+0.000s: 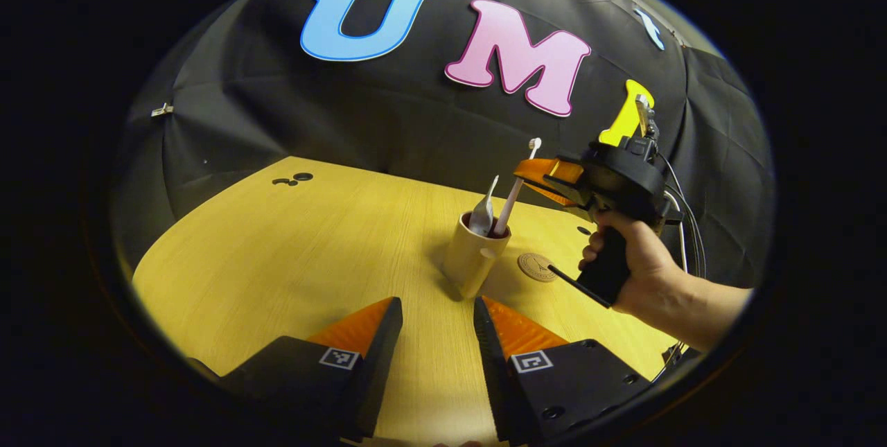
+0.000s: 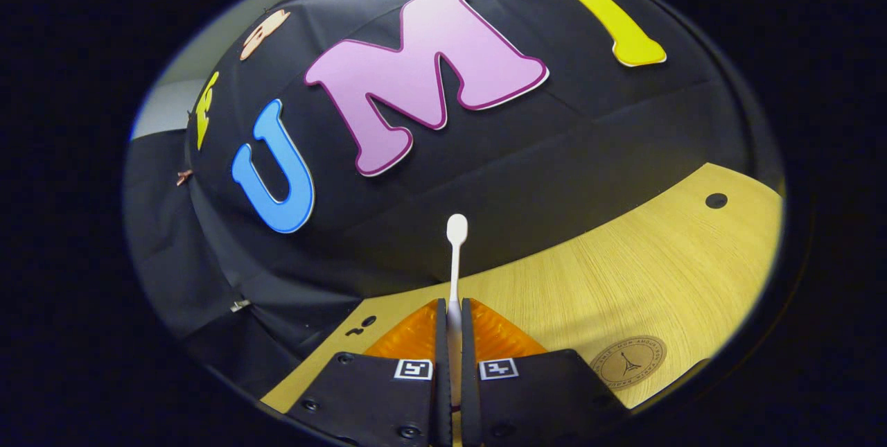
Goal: Put the toothbrush and toothpaste on the desktop into the cup, then pick up the cup and place it on the coaster on the desktop.
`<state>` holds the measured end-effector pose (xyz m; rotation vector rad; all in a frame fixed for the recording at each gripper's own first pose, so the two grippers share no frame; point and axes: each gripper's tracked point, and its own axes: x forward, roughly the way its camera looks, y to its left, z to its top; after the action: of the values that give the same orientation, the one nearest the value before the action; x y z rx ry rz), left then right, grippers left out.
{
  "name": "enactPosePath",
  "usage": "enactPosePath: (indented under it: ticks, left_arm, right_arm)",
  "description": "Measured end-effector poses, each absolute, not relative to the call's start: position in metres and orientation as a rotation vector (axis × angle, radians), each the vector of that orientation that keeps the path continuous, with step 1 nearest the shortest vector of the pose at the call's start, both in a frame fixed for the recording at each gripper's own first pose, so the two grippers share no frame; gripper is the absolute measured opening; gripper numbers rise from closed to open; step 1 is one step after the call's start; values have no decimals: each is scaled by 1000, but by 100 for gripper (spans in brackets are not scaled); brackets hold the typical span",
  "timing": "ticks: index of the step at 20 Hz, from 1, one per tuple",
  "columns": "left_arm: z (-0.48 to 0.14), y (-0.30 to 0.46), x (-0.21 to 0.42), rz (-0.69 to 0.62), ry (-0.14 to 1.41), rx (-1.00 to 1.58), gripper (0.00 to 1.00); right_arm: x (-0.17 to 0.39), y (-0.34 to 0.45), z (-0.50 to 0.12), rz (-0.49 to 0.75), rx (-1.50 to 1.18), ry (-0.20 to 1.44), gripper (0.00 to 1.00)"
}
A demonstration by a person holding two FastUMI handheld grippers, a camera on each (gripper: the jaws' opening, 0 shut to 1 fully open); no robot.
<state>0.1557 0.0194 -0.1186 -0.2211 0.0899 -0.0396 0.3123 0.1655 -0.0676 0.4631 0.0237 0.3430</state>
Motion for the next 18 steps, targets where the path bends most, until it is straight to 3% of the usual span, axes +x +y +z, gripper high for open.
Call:
enactPosePath:
  ticks: [5,6,7,8,9,10,11,12,14,15,16,17,18]
  left_arm:
    - [-120,19,156,-35,98,-227,65]
    - [-118,18,155,-36,95,-230,65]
    - [-115,16,156,-37,91,-227,65]
    - [-112,16,158,-37,88,-223,65]
    - [-111,15,160,-39,87,-218,65]
    - [-109,13,164,-42,87,-212,65]
    - [-108,11,167,-47,89,-206,65]
    - [-107,9,171,-54,94,-199,65]
    - [-112,3,184,-60,124,-174,65]
    - [-113,1,188,-67,135,-160,65]
    - [-114,-2,193,-75,146,-149,65]
    - [-115,-7,198,-89,161,-137,65]
    - [-116,-10,203,-98,175,-122,65]
  right_arm:
    - [301,176,-88,373,439,65,14]
    - [297,176,-92,375,429,75,5]
    - [293,175,-94,378,417,81,27]
    - [287,173,-97,383,406,94,10]
    - [283,172,-98,392,407,109,27]
    - [276,172,-99,397,408,123,27]
    - [271,170,-101,400,410,134,14]
    - [263,168,-105,403,407,149,31]
    - [247,165,-113,411,406,185,36]
    - [239,162,-117,414,403,206,19]
    - [229,159,-122,415,402,223,21]
    - [221,155,-125,419,402,238,26]
    - [212,150,-130,416,397,253,44]
